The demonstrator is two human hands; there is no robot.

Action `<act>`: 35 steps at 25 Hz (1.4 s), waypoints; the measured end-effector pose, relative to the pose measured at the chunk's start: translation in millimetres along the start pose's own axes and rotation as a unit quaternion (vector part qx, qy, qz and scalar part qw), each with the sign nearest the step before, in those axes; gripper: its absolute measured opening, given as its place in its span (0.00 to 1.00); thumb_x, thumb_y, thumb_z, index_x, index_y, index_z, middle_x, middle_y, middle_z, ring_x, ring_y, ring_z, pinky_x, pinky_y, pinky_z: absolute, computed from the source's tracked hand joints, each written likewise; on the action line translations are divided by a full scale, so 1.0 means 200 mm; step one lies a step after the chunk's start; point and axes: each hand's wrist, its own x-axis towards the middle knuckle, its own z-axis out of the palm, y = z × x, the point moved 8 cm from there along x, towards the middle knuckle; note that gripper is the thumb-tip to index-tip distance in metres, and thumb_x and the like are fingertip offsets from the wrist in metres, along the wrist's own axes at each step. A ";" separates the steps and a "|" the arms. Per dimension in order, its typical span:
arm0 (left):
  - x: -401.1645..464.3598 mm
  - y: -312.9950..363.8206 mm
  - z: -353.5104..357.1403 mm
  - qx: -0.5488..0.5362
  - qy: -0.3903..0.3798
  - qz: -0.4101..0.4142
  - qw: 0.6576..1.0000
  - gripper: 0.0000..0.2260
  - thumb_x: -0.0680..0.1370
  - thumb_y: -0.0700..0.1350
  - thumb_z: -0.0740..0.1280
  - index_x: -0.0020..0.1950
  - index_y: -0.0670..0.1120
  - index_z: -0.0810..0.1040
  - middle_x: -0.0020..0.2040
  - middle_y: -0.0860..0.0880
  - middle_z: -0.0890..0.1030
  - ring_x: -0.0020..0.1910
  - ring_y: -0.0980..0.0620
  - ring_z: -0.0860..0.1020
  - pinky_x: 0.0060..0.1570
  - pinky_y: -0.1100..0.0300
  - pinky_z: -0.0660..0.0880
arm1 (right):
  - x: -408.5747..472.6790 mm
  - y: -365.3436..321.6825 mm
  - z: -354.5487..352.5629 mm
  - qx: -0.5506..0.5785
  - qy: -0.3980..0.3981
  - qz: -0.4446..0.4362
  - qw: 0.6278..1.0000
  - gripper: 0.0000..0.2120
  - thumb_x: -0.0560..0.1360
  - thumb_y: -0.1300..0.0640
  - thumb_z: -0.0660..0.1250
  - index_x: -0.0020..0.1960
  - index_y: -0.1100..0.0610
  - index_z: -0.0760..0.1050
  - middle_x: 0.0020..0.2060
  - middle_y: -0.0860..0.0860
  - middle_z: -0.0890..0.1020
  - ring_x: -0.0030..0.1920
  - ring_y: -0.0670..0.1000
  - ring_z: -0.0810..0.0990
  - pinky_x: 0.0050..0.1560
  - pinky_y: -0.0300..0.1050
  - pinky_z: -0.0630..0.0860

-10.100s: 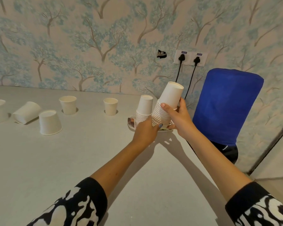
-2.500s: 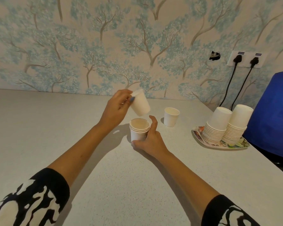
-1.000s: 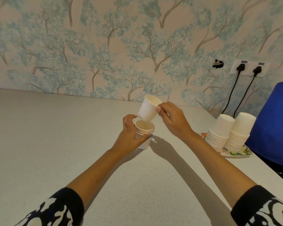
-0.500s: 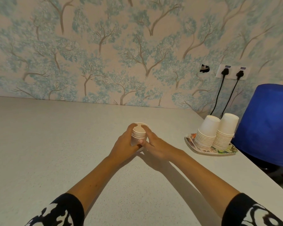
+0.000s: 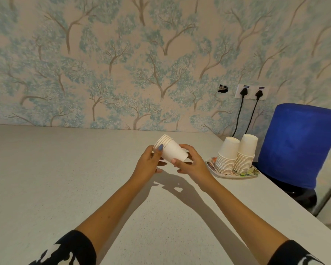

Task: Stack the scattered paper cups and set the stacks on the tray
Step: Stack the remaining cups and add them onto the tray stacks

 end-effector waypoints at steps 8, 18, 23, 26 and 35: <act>-0.19 0.17 0.16 0.164 0.006 0.093 0.982 0.22 0.82 0.49 0.56 0.76 0.50 0.58 0.71 0.46 0.68 0.66 0.47 0.70 0.63 0.55 0.69 | -0.26 -0.03 -0.19 -0.030 0.136 0.011 0.990 0.26 0.65 0.45 0.76 0.60 0.42 0.71 0.55 0.43 0.74 0.52 0.51 0.79 0.46 0.49 0.82; -0.10 0.37 0.57 0.278 -0.057 0.195 0.939 0.27 0.74 0.44 0.72 0.72 0.48 0.67 0.63 0.46 0.78 0.57 0.45 0.78 0.57 0.51 0.76 | -0.28 -0.17 -0.70 -0.121 0.207 -0.039 0.970 0.26 0.67 0.49 0.76 0.63 0.46 0.71 0.57 0.47 0.74 0.56 0.51 0.74 0.49 0.40 0.76; 0.02 0.52 0.81 0.254 -0.012 0.242 0.936 0.23 0.71 0.45 0.75 0.64 0.48 0.76 0.55 0.47 0.82 0.49 0.48 0.80 0.48 0.58 0.76 | -0.15 -0.22 -0.97 -0.152 0.172 -0.078 0.970 0.29 0.69 0.51 0.75 0.68 0.49 0.70 0.58 0.46 0.74 0.58 0.51 0.74 0.54 0.45 0.75; 0.13 0.54 0.95 0.250 0.004 0.223 0.942 0.23 0.70 0.46 0.75 0.63 0.48 0.76 0.53 0.47 0.83 0.48 0.48 0.80 0.48 0.56 0.77 | -0.03 -0.24 -1.11 -0.186 0.141 -0.093 0.968 0.32 0.70 0.49 0.74 0.71 0.47 0.67 0.64 0.51 0.74 0.55 0.51 0.75 0.56 0.47 0.74; 0.45 0.37 1.21 0.279 -0.009 0.086 0.956 0.25 0.70 0.48 0.75 0.65 0.45 0.73 0.57 0.46 0.80 0.53 0.47 0.78 0.50 0.55 0.74 | 0.27 -0.20 -1.20 -0.414 0.044 -0.124 0.901 0.30 0.73 0.42 0.67 0.73 0.45 0.62 0.58 0.58 0.74 0.59 0.60 0.73 0.55 0.55 0.74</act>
